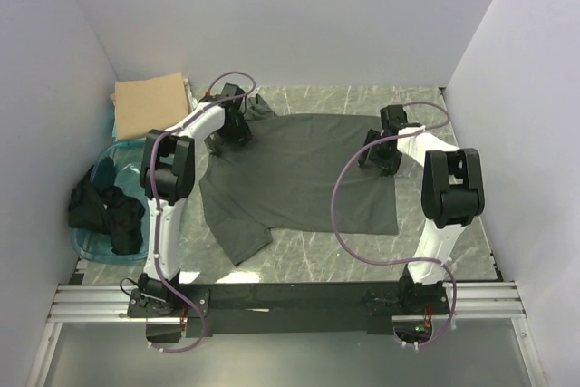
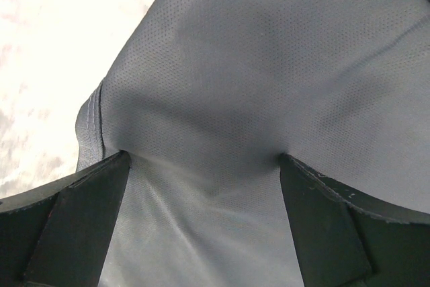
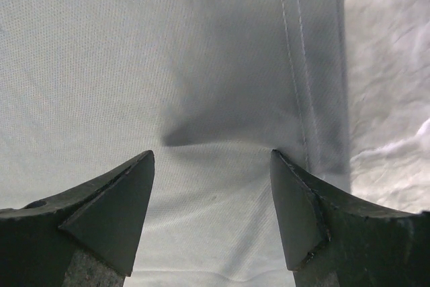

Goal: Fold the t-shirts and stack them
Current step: Flatten the tshirt out, then fold the tshirt

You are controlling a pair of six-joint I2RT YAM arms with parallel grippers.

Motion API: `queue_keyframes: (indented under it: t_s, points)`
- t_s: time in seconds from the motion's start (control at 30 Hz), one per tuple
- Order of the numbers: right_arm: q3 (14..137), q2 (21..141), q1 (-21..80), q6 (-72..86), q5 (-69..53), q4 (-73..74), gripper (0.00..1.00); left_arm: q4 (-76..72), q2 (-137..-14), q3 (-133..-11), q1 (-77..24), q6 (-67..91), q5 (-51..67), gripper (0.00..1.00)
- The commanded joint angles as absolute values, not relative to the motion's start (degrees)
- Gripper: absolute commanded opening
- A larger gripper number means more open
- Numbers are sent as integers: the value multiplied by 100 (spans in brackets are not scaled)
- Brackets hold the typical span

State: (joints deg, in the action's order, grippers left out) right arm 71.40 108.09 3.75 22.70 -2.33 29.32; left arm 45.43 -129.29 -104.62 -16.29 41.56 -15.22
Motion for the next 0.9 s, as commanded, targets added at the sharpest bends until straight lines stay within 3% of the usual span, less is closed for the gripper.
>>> queue_keyframes:
  t_s: [0.0, 0.2, 0.33, 0.57, 0.73, 0.87]
  points:
    - [7470, 10925, 281, 2145, -114, 3015, 76, 4561, -13254, -10950, -1600, 3947, -1336, 99]
    - [7972, 10566, 281, 2118, -18, 3138, 77, 4702, -13088, -11663, -1617, 3806, -1108, 99]
    - [7666, 9549, 281, 2310, 315, 2901, 81, 4667, -12133, -11365, -1696, 3911, -1256, 99]
    - [5733, 6973, 281, 2996, 1300, 2163, 83, 3956, -9434, -8134, -2380, 4901, -1696, 99]
    - [4240, 5056, 264, 3594, 1512, 1724, 100, 3989, -7800, -6078, -3259, 5694, -1942, 99]
    - [3412, 3904, 264, 3910, 1757, 1652, 100, 4568, -6980, -4942, -4137, 6563, -1995, 99]
